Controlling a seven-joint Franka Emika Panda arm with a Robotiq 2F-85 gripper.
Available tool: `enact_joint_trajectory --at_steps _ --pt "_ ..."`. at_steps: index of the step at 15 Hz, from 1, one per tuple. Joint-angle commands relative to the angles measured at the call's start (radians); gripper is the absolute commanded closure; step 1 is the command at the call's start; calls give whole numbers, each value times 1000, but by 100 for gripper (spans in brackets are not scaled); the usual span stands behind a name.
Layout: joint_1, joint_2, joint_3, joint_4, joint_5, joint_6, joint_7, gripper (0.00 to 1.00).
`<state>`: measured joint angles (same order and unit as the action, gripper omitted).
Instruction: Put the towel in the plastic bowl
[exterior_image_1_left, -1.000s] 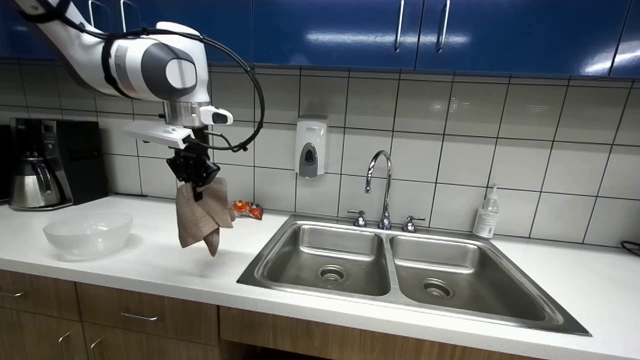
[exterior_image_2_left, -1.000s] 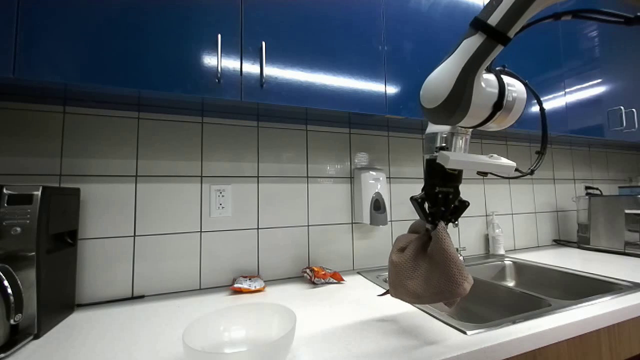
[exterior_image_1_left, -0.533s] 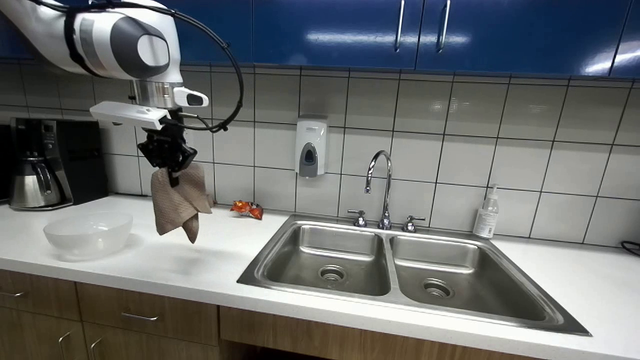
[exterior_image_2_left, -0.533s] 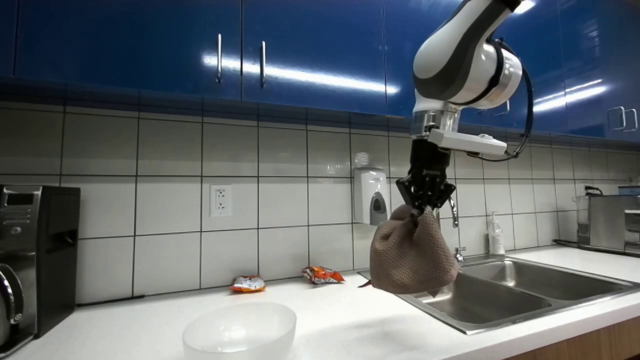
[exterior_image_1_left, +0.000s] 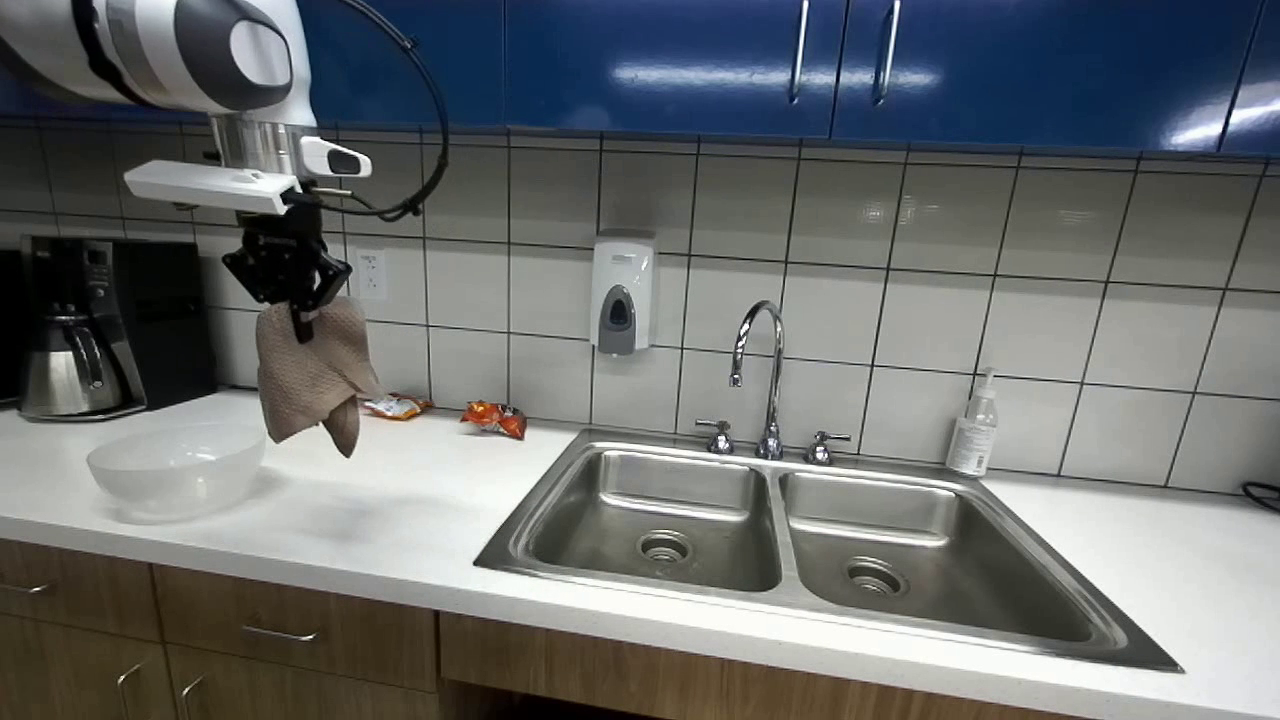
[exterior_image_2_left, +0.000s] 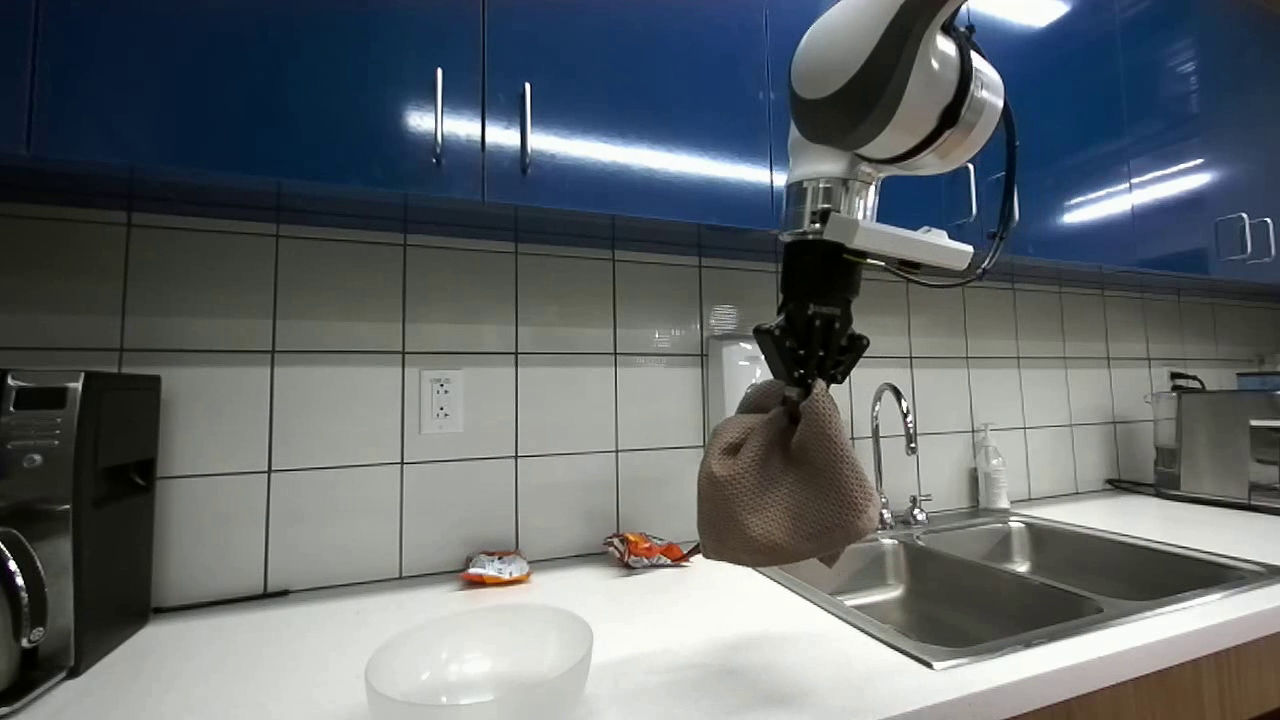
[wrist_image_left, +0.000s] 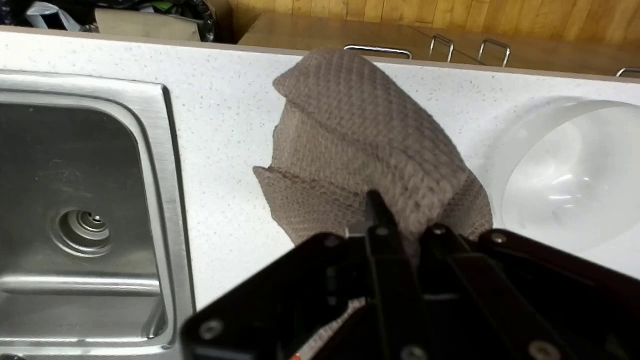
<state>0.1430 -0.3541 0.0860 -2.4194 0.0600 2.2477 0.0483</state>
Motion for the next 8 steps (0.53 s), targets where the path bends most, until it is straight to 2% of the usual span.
enact_joint_trajectory --at_steps 1,8 --pt "12 9 30 75 -7 -69 -24 98" --pt "63 28 81 150 -2 -149 -50 98"
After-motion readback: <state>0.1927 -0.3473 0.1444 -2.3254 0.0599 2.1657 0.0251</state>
